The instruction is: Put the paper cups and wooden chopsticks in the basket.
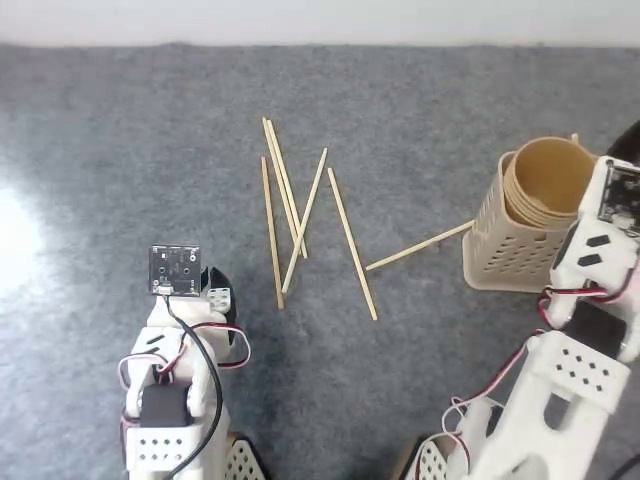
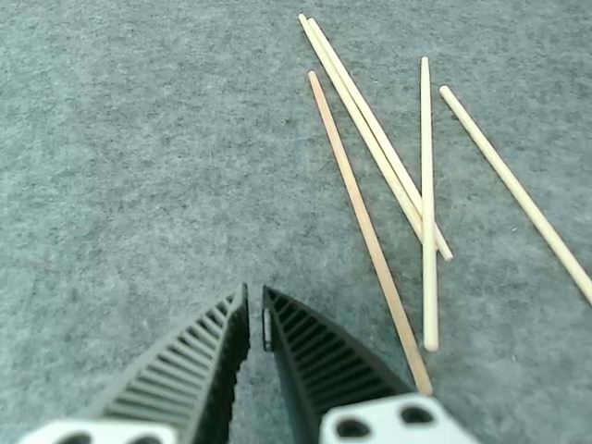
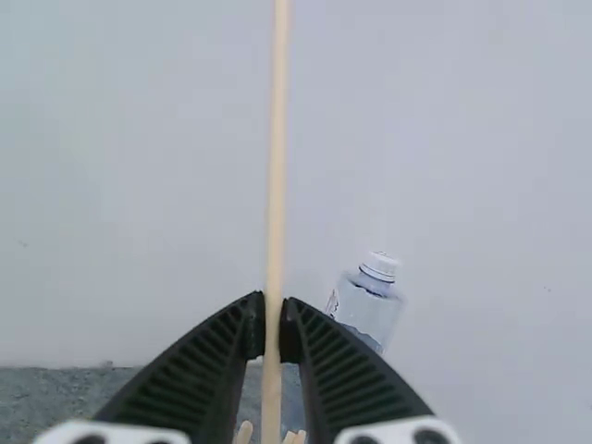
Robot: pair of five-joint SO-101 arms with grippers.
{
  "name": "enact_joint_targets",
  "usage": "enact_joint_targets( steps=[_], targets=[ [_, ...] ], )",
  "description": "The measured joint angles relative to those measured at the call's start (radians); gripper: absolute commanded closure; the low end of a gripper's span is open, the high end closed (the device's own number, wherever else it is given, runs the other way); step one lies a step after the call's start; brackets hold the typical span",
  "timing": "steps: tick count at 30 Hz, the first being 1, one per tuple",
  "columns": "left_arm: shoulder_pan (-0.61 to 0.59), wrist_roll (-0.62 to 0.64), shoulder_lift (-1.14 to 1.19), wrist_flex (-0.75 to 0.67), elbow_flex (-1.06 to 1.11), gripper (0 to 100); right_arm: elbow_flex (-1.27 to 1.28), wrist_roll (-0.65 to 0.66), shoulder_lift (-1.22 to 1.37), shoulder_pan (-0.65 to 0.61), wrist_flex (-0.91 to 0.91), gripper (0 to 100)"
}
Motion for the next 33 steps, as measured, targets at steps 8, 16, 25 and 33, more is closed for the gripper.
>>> enact_joint_targets(
  steps=[8, 16, 25, 33],
  targets=[
    [0.0, 0.0, 0.0, 0.0, 0.0, 98, 0.0, -0.044, 0.222, 0.02, -0.044, 99.1],
    [0.0, 0.0, 0.0, 0.0, 0.0, 98, -0.006, -0.061, 0.236, 0.041, 0.018, 84.1],
    [0.0, 0.0, 0.0, 0.0, 0.0, 98, -0.011, -0.043, 0.201, 0.041, 0.06, 83.6],
    [0.0, 0.0, 0.0, 0.0, 0.0, 98, -0.098, 0.012, -0.097, -0.063, 0.417, 83.8]
  ],
)
